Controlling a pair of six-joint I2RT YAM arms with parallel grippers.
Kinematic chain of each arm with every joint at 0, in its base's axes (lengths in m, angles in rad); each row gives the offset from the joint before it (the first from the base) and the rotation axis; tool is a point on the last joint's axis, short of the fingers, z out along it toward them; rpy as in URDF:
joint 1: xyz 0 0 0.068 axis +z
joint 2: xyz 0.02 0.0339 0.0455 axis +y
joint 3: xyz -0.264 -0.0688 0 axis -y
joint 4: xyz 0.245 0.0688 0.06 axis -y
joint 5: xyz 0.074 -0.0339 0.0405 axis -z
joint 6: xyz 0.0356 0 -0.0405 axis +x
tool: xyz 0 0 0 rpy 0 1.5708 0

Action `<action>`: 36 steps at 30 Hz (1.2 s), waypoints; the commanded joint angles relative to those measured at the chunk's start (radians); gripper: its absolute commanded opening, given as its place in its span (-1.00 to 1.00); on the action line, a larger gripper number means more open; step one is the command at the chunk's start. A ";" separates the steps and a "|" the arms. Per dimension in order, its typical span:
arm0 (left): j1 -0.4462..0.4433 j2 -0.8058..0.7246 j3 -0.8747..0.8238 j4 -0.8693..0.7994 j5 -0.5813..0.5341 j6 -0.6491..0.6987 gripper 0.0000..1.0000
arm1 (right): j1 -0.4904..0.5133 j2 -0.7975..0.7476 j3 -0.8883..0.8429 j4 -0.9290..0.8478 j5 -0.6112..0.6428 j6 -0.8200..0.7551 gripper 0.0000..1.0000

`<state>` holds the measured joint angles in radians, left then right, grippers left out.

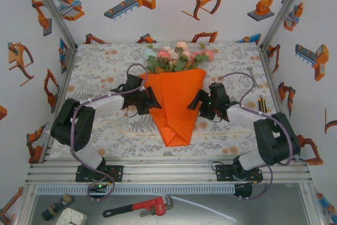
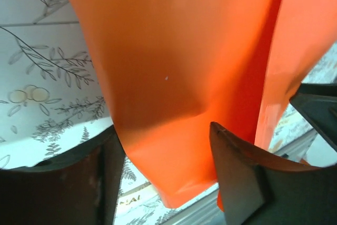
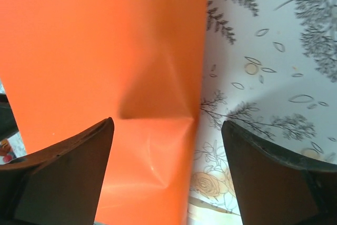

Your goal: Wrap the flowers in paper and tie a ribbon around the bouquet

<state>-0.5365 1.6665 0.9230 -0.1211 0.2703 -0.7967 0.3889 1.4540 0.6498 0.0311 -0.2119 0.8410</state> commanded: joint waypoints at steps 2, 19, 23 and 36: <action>0.007 -0.010 0.060 -0.049 -0.074 0.057 0.37 | 0.004 -0.071 0.056 -0.090 0.094 -0.034 0.66; 0.203 -0.432 -0.006 -0.330 -0.316 0.074 0.69 | -0.358 -0.382 0.134 -0.475 0.265 -0.105 0.77; 0.351 -0.487 -0.046 -0.413 -0.366 0.057 0.69 | -0.554 -0.372 0.137 -0.630 0.393 -0.101 0.78; 0.493 -0.480 -0.090 -0.431 -0.318 0.132 0.71 | -0.820 -0.285 -0.074 -0.447 0.395 -0.057 0.76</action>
<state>-0.0460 1.1889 0.8478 -0.5385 -0.0681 -0.6796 -0.4225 1.1389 0.6106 -0.5014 0.1852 0.7589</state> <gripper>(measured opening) 0.852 0.884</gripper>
